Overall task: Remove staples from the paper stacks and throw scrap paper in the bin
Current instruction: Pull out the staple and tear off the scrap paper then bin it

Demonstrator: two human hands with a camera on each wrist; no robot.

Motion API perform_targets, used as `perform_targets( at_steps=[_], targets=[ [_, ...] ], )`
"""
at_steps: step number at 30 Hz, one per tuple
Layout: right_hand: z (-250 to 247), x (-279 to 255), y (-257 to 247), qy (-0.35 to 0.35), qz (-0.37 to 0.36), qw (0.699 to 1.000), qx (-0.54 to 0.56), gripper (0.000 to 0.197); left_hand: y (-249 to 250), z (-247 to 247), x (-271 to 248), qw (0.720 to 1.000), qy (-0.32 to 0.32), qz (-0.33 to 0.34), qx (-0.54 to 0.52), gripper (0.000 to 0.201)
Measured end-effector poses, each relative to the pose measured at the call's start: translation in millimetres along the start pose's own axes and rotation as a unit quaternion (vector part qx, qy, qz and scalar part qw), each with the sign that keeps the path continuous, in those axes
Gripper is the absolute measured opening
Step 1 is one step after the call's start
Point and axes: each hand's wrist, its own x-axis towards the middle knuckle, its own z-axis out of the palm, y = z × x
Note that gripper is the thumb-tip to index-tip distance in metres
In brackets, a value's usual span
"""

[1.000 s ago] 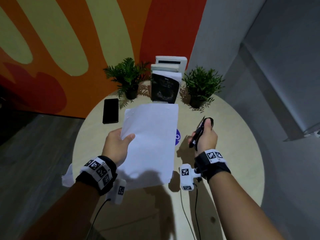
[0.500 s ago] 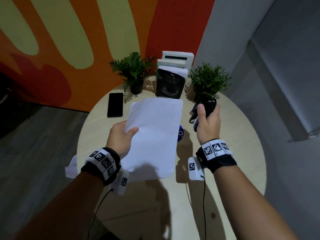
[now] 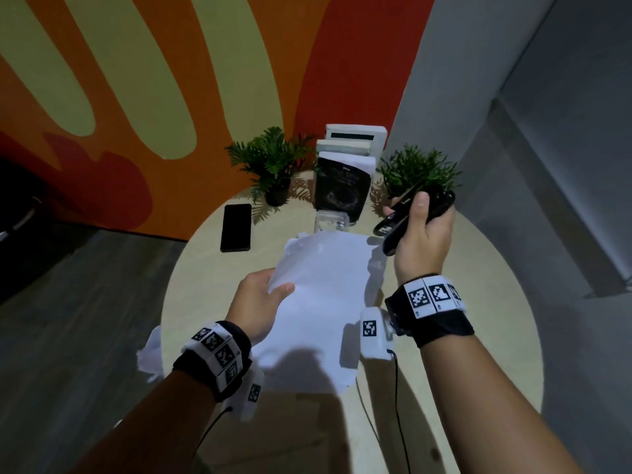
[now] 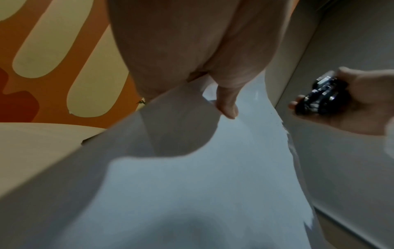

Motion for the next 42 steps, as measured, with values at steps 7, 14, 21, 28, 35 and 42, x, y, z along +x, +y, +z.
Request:
perform_targets(
  at_steps=[7, 14, 21, 28, 35, 42],
  targets=[
    [24.9, -1.6, -22.2, -0.095, -0.062, 0.987, -0.114, 0.043, 11.2, 5.9, -2.7, 0.999, -0.011, 0.028, -0.041, 0.012],
    [39.6, 2.5, -17.3, -0.092, -0.04, 0.983, -0.153, 0.05, 19.8, 6.1, -5.2, 0.996, -0.018, 0.009, -0.084, 0.015],
    [40.0, 4.7, -11.6, -0.078, -0.021, 0.987, -0.142, 0.049, 18.1, 8.9, -0.7, 0.996, -0.026, 0.001, -0.08, 0.014],
    [17.3, 16.8, -10.4, -0.084, 0.028, 0.993, -0.072, 0.041, 10.5, 11.0, 7.6, 0.999, 0.003, -0.014, -0.04, 0.009],
    [-12.3, 19.2, 53.4, -0.007, 0.156, 0.974, -0.161, 0.045, 4.4, 4.8, 9.8, 0.999, 0.029, -0.034, -0.031, 0.012],
    [-31.3, -46.2, 132.2, -0.266, 0.136, 0.82, -0.488, 0.023, 1.0, 9.5, 11.3, 0.999, 0.012, -0.049, -0.015, 0.011]
  ],
)
